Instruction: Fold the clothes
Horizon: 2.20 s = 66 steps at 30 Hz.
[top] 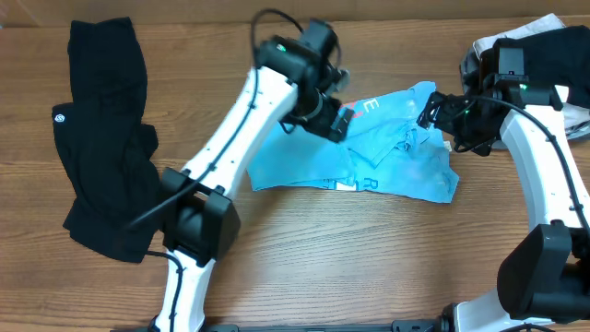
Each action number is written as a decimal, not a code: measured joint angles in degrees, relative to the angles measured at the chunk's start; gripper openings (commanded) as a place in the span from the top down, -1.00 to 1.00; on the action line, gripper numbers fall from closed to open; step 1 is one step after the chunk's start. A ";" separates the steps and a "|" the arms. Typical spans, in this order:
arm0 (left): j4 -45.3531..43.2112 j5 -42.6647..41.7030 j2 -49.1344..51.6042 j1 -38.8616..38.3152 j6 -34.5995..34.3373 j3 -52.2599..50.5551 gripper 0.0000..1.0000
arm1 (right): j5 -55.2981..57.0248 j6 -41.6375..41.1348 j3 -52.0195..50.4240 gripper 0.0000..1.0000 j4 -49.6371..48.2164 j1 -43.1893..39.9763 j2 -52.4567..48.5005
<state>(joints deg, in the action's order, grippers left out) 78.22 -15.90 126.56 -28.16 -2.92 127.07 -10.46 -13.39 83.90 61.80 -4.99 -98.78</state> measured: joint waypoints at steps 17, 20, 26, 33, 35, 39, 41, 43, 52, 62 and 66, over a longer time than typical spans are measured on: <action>2.16 0.28 0.00 10.67 0.17 0.11 -1.00 | 3.15 10.69 0.00 -1.00 -1.40 0.00 -1.84; 2.19 1.14 0.00 10.62 0.17 0.11 -1.00 | 4.11 12.68 0.00 -1.00 -2.75 0.00 -3.93; 2.19 2.99 0.00 10.64 0.33 0.11 -1.00 | 4.74 15.39 -0.02 -1.00 -4.87 0.00 -7.63; 2.21 3.96 0.00 10.62 0.37 0.11 -0.99 | 2.95 18.12 -0.02 -1.00 -6.71 0.00 -12.20; 2.19 4.04 0.00 10.62 0.44 0.11 -1.00 | 2.80 18.40 0.00 -1.00 -7.52 0.00 -13.79; 2.23 4.13 0.00 10.62 0.59 0.11 -1.00 | 3.43 18.69 0.00 -1.00 -8.90 0.00 -17.49; 2.40 4.13 0.00 10.62 0.59 0.11 -1.00 | 4.22 18.71 -0.02 -1.00 -9.25 0.00 -18.75; 2.43 4.15 0.00 10.62 0.66 0.11 -1.00 | 5.68 18.27 -0.02 -1.00 -9.62 0.00 -19.69; 2.47 4.15 0.00 10.62 1.64 0.11 -1.00 | 7.74 14.05 -0.22 -0.89 -10.25 0.07 -20.70; 2.80 4.50 0.00 10.62 1.68 0.11 -1.00 | 1.25 9.49 -3.41 0.57 -10.84 -0.33 -19.43; 3.15 6.80 0.00 10.67 1.81 0.11 -1.00 | -1.51 7.89 -3.74 0.85 -11.06 -0.55 -19.43</action>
<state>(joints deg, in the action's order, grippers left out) 81.36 -9.10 126.56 -17.50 -1.10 127.17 -11.97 -5.50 80.16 50.74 -5.54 -118.21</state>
